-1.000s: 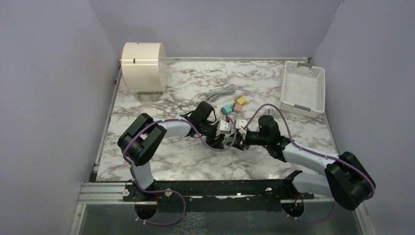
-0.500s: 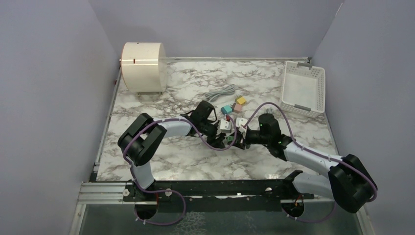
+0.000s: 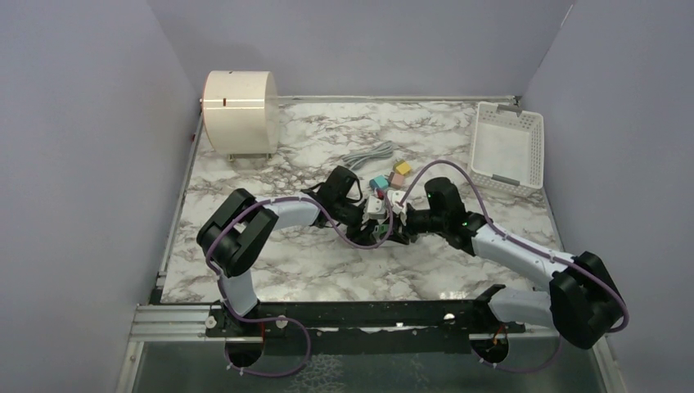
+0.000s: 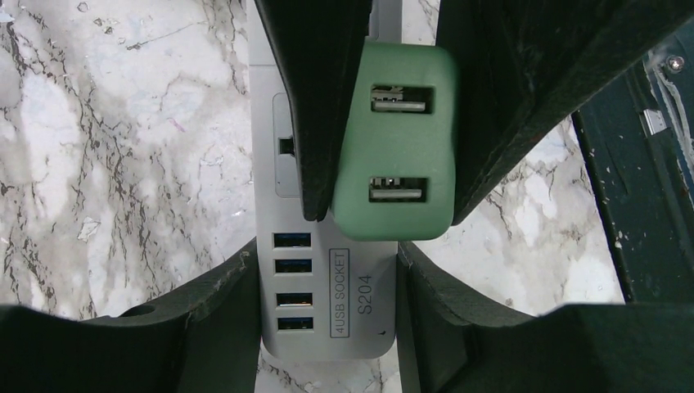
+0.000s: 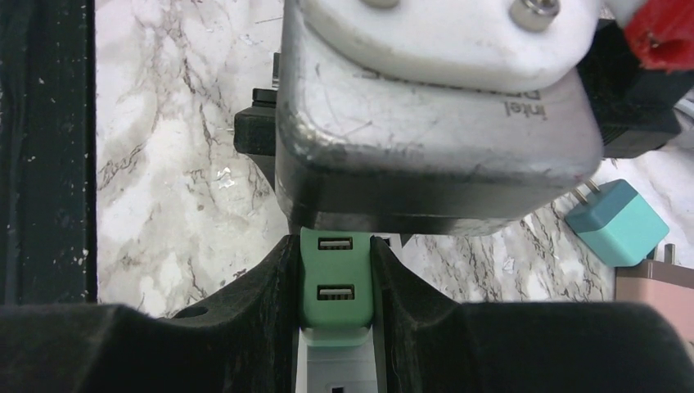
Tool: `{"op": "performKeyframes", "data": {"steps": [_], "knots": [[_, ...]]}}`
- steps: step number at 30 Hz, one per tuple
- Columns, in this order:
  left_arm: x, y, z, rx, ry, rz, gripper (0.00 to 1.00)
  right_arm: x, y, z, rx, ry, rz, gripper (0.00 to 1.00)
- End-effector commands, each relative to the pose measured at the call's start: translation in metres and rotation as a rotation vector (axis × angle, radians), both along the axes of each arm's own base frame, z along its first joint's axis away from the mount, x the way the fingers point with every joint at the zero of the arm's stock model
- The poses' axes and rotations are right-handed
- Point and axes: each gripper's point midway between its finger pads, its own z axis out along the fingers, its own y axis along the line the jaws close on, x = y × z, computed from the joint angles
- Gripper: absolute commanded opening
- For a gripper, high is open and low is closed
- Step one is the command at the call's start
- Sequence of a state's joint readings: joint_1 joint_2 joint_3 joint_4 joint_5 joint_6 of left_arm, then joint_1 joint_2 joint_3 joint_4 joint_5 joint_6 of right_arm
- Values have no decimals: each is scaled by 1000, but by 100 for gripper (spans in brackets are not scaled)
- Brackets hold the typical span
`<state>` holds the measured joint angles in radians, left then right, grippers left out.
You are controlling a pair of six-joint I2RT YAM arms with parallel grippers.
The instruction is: Pull the plug off the socket
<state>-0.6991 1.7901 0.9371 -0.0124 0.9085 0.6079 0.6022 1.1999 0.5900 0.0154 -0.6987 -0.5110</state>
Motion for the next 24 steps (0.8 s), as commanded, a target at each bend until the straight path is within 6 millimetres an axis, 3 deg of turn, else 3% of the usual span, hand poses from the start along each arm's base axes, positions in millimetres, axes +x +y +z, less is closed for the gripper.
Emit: {"op": "performKeyframes", "data": {"steps": [1,4,9,17,20,24], "knots": [[-2,22,-42,162,71,82,0,12,29,96,263,-345,78,1],[-1,22,-42,164,70,88,0,8,24,94,288,-317,42,1],[11,21,-39,164,30,144,0,10,36,88,282,-104,29,1],[28,27,-14,105,-109,225,0,6,53,87,344,130,30,1],[29,28,-10,96,-126,223,0,4,55,88,343,132,58,1],[24,27,-6,98,-109,193,0,4,47,92,360,3,53,1]]}}
